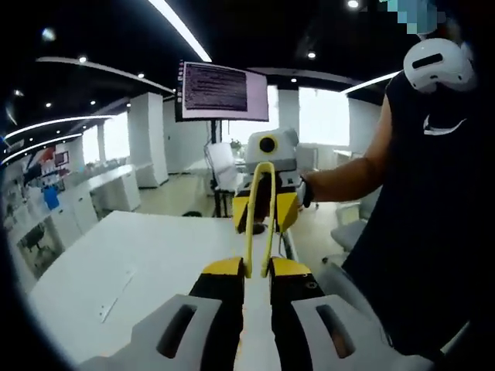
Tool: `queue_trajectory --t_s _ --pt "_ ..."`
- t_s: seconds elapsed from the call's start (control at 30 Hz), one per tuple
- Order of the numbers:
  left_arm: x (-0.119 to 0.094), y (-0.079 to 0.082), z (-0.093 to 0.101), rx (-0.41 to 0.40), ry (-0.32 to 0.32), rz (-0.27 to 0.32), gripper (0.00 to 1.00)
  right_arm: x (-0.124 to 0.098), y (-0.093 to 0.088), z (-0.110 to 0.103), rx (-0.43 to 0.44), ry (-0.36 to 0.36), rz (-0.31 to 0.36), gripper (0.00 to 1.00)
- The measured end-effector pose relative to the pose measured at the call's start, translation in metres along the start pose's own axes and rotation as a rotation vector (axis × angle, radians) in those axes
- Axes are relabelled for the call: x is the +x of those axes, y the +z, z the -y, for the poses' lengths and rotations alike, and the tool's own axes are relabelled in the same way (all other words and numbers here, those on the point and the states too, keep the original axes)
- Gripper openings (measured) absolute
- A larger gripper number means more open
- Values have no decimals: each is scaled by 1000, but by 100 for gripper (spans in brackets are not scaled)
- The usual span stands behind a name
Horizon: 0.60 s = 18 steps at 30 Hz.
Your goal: Place the target food into the container with the food tongs after gripping and lifting it, then release it inside without dropping or visibly crushing the food.
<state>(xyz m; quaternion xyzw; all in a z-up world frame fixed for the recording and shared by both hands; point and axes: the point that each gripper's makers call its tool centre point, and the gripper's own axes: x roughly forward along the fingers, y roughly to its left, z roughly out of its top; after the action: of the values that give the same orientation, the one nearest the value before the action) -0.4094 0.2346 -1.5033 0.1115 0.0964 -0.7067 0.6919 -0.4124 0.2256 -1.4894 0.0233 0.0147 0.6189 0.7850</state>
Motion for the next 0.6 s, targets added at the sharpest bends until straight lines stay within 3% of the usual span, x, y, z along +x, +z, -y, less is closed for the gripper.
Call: queue_trajectory --t_s 0.37,0.5,0.6 --pt "4 4 9 5 -20 -1 0 6 4 -7 -3 23 16 18" --pt "8 -1 14 20 -34 -38 0 8 5 -9 3 35 18 24" --pt "8 4 15 7 -36 -5 0 8 6 -9 -7 36 20 20"
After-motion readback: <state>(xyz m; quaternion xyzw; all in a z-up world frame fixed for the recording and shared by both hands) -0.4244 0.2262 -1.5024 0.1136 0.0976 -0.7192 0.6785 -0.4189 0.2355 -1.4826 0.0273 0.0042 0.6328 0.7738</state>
